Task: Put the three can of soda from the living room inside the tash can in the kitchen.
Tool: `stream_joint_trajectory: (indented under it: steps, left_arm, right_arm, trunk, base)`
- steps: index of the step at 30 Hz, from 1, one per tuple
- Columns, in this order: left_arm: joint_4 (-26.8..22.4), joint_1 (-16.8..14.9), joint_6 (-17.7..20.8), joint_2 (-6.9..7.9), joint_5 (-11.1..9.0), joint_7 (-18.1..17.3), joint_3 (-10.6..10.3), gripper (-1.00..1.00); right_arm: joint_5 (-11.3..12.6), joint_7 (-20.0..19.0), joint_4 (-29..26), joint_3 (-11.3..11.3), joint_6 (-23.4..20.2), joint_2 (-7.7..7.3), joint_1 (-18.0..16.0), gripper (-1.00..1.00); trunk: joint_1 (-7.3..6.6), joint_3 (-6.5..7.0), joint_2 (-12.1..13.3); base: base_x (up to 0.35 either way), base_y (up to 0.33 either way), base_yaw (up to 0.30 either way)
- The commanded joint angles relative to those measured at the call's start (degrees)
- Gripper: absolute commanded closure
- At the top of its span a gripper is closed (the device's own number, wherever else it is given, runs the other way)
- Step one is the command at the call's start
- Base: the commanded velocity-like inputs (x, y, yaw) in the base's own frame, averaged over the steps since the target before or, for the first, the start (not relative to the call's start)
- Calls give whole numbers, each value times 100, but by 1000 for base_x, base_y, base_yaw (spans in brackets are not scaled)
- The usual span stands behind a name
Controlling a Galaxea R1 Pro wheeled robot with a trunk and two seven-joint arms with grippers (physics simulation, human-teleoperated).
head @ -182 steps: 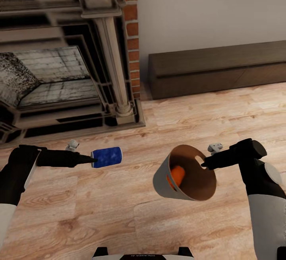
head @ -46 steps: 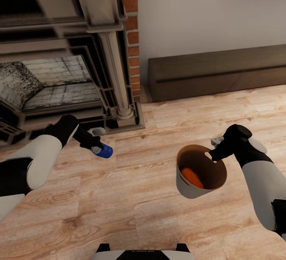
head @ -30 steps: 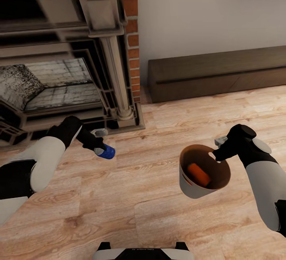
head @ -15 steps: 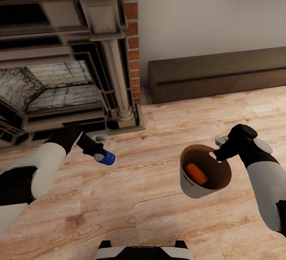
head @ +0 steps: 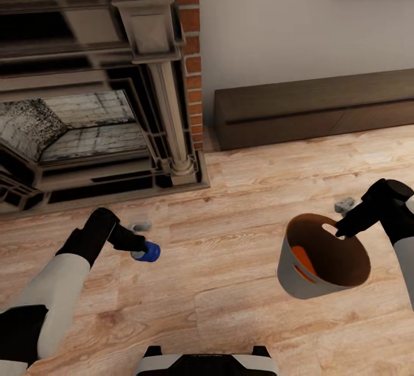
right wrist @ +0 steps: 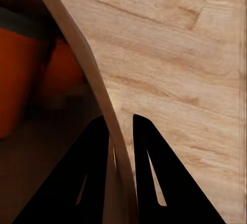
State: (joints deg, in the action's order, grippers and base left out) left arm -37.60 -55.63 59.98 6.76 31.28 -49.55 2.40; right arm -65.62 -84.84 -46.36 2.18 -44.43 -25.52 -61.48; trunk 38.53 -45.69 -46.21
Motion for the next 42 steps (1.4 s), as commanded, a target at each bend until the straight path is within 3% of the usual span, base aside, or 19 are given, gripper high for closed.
stream_joint_trajectory:
  steps: [1,5,8,11,14,17,19,20,24,25,27,29,33,38,41,42]
  left_arm:
    - [-113,272,2,16,38,-10,10,100]
    - [-354,841,2,251,114,-25,25,100]
    - [-405,1002,2,417,135,-18,34,100]
    - [-596,1248,2,578,134,-11,48,100]
    - [-980,1507,2,625,127,-18,58,100]
    - [-1865,2119,-77,651,72,-56,104,100]
    - [-2191,2367,-278,641,48,-59,162,100]
    - [-2581,2668,-612,611,20,-61,337,100]
    - [-2849,2971,-1086,542,-37,-58,570,100]
    - [-2919,3066,-1294,457,-136,-49,636,100]
    - [-2980,3126,-1451,356,-254,-34,677,100]
    - [-3113,3190,-1621,198,-397,-40,699,100]
    - [-3297,3220,-1855,118,-472,-85,691,100]
    - [-3351,3230,-2588,79,-530,-177,691,100]
    - [-3369,3235,-3000,67,-722,-513,687,100]
    - [-3377,3236,-3071,66,-752,-576,686,100]
  right_arm:
    - [57,-87,0,23,139,-105,2,100]
    - [84,-232,2,159,588,-420,37,100]
    - [90,-305,3,473,837,-612,145,100]
    - [86,-329,4,980,1458,-725,330,100]
    - [87,-329,4,1336,1713,-750,481,100]
    - [91,-345,-2,1944,1913,-762,865,100]
    - [92,-325,-3,2186,1986,-753,1005,100]
    - [93,-292,-7,2513,2122,-739,1182,100]
    - [91,-232,-10,2929,2215,-712,1315,100]
    - [89,-214,-10,3121,2216,-690,1350,100]
    - [87,-203,-8,3266,2206,-628,1372,100]
    - [82,-164,-10,3419,2095,-382,1395,100]
    - [82,24,-12,3474,1968,-87,1405,100]
    - [82,310,-9,3488,1917,326,1409,100]
    - [43,568,-27,3458,1896,791,1410,100]
    - [30,664,-24,3456,1893,879,1410,100]
  trunk:
    - [-22,19,42]
    - [-110,91,202]
    - [-176,145,322]
    - [-242,199,443]
    - [-308,253,563]
    - [-374,307,683]
    - [-418,342,763]
    - [-440,360,804]
    - [-440,360,804]
    - [-440,360,804]
    - [-440,360,804]
    - [-440,360,804]
    - [-440,360,804]
    - [-440,360,804]
    - [-440,360,804]
    - [-440,360,804]
  base:
    - [0,0,0]
    - [0,0,0]
    - [0,0,0]
    - [0,0,0]
    - [0,0,0]
    - [0,0,0]
    - [0,0,0]
    - [0,0,0]
    - [0,0,0]
    - [0,0,0]
    - [0,0,0]
    - [0,0,0]
    - [0,0,0]
    - [0,0,0]
    - [0,0,0]
    - [0,0,0]
